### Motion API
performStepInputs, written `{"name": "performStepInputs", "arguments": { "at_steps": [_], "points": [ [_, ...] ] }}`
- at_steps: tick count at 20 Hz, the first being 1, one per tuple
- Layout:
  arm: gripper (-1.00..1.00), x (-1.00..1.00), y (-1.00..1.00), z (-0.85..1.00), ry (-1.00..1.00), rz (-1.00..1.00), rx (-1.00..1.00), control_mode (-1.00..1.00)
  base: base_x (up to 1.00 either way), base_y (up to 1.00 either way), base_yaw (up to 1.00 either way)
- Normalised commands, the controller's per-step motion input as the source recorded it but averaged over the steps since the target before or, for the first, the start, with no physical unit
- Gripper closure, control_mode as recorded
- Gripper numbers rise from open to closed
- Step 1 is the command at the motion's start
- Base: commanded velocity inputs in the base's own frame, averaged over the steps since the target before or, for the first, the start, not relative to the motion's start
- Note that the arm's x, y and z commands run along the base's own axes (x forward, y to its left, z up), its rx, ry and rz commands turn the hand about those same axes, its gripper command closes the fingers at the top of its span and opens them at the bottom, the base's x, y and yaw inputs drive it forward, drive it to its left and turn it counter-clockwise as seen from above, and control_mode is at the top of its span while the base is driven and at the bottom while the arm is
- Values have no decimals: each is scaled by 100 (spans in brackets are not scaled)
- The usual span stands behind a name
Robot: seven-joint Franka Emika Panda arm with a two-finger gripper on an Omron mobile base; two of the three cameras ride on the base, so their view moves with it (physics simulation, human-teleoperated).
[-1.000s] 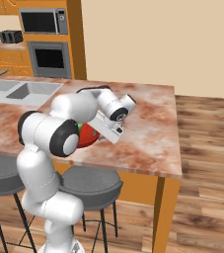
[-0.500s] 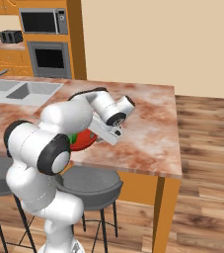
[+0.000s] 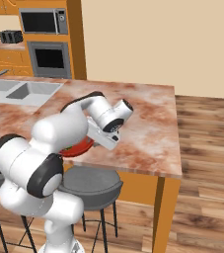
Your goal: Place the cup inside the bowl on the dining table and move the bowl to any counter.
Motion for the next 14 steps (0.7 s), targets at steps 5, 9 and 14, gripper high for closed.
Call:
{"name": "performStepInputs", "arguments": {
  "at_steps": [5,9,14],
  "points": [
    [100,-33,0,7,0,0,0,-100,0,0,0],
    [100,-15,0,1,0,0,0,-100,0,0,0],
    [100,0,0,0,0,0,0,-100,0,0,0]
  ]
}}
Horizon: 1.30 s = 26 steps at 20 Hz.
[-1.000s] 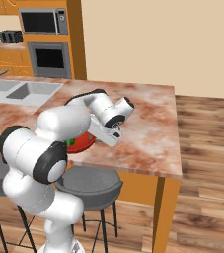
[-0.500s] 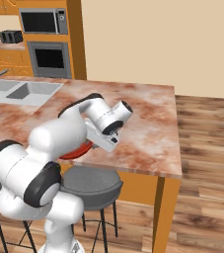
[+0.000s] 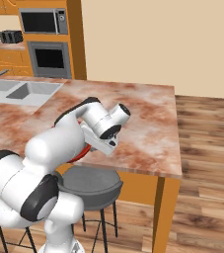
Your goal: Place the cup inside the bowl on the dining table and move the bowl to any counter.
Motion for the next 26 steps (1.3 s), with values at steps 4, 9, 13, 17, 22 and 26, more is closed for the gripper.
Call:
{"name": "performStepInputs", "arguments": {
  "at_steps": [4,9,13,17,22,26],
  "points": [
    [100,0,0,0,0,0,0,-100,0,0,0],
    [100,0,0,0,0,0,0,-100,0,0,0],
    [100,0,0,0,0,0,0,100,0,0,0],
    [100,0,0,0,0,0,0,100,0,0,0],
    [100,0,0,0,0,0,0,100,-24,0,0],
    [100,0,0,0,0,0,0,100,-46,0,0]
  ]
}}
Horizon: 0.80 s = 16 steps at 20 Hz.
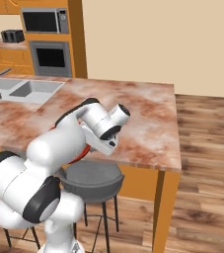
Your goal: Place the cup inside the bowl on the dining table and move the bowl to any counter.
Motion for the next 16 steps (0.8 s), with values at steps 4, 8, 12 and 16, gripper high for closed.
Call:
{"name": "performStepInputs", "arguments": {
  "at_steps": [4,8,12,16],
  "points": [
    [100,0,0,0,0,0,0,100,-42,0,0],
    [100,0,0,0,0,0,0,100,-33,11,0],
    [100,0,0,0,0,0,0,100,-21,54,0],
    [100,0,0,0,0,0,0,100,-22,73,0]
  ]
}}
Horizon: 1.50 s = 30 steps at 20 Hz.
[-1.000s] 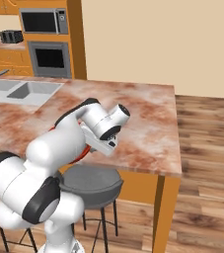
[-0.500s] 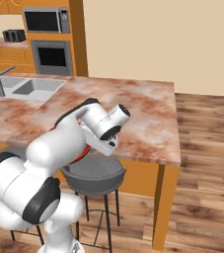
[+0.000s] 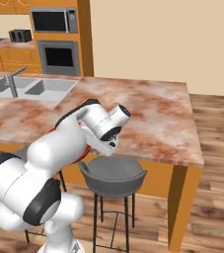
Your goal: Place the cup inside the bowl on the dining table and move the bowl to any counter.
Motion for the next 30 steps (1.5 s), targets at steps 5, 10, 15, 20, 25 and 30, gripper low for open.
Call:
{"name": "performStepInputs", "arguments": {
  "at_steps": [5,10,15,20,25,30],
  "points": [
    [100,0,0,0,0,0,0,100,-14,81,0],
    [100,0,0,0,0,0,0,100,-10,81,0],
    [100,0,0,0,0,0,0,100,-8,79,0],
    [100,0,0,0,0,0,0,100,-12,79,0],
    [100,0,0,0,0,0,0,100,-13,78,0],
    [100,0,0,0,0,0,0,100,-17,80,0]
  ]
}}
